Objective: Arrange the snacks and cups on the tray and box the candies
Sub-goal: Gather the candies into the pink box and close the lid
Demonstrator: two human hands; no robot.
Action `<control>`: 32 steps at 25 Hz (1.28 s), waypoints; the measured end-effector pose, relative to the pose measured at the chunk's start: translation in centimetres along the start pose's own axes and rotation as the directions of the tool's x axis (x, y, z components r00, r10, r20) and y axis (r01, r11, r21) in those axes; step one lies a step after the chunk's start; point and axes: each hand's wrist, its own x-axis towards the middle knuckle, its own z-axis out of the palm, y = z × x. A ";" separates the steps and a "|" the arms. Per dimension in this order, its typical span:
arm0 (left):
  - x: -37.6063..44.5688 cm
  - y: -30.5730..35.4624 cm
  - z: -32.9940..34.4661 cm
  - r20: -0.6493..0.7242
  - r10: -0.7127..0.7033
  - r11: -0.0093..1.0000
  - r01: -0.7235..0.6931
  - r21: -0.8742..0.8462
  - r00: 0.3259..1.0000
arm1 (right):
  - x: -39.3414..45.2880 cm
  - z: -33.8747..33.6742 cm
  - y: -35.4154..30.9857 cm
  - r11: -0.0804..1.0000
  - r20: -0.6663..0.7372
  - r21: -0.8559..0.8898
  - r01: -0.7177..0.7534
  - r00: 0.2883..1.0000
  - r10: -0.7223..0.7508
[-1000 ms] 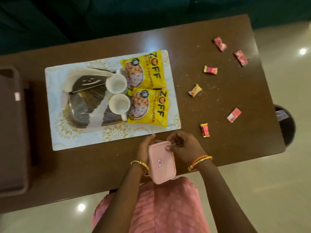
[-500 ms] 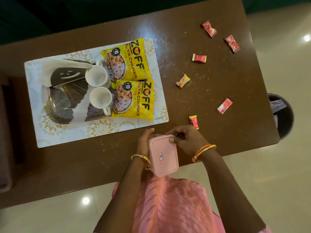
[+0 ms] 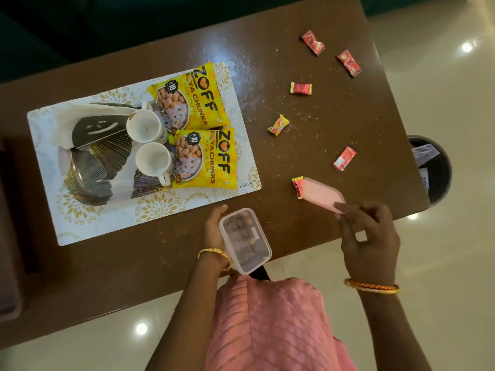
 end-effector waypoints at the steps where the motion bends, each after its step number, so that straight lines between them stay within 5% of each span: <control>1: -0.1 -0.1 0.2 0.016 -0.017 1.000 0.017 -0.008 1.000 | -1.0 0.7 1.0 0.999 -0.087 -0.048 -0.013 0.996 0.008; 3: -0.1 -0.2 0.7 0.045 -0.045 0.999 0.046 -0.004 0.998 | -2.9 2.8 3.0 0.994 -0.148 -0.102 -0.028 0.989 0.013; 12: 1.0 -0.4 2.4 0.094 -0.107 0.992 0.099 0.080 0.990 | -5.0 8.2 6.8 0.976 0.004 -0.196 -0.098 0.995 0.101; 18: 1.4 0.2 3.1 0.093 -0.099 0.988 0.087 0.124 0.991 | -0.5 8.9 2.3 0.996 -0.099 -0.001 -0.086 0.991 0.086; 23: 1.7 0.4 3.3 0.103 -0.085 0.989 0.072 0.128 0.991 | 2.9 12.2 -0.3 0.975 0.168 -0.123 -0.186 0.964 0.205; 28: 2.0 0.8 3.2 0.115 -0.084 0.989 0.069 0.128 0.990 | 3.3 12.3 -0.7 0.951 0.174 -0.185 -0.249 0.944 0.281; 32: 2.0 0.8 3.0 0.115 -0.059 0.992 0.046 0.116 0.992 | 3.5 9.0 -2.2 0.932 0.203 0.050 -0.358 0.918 0.342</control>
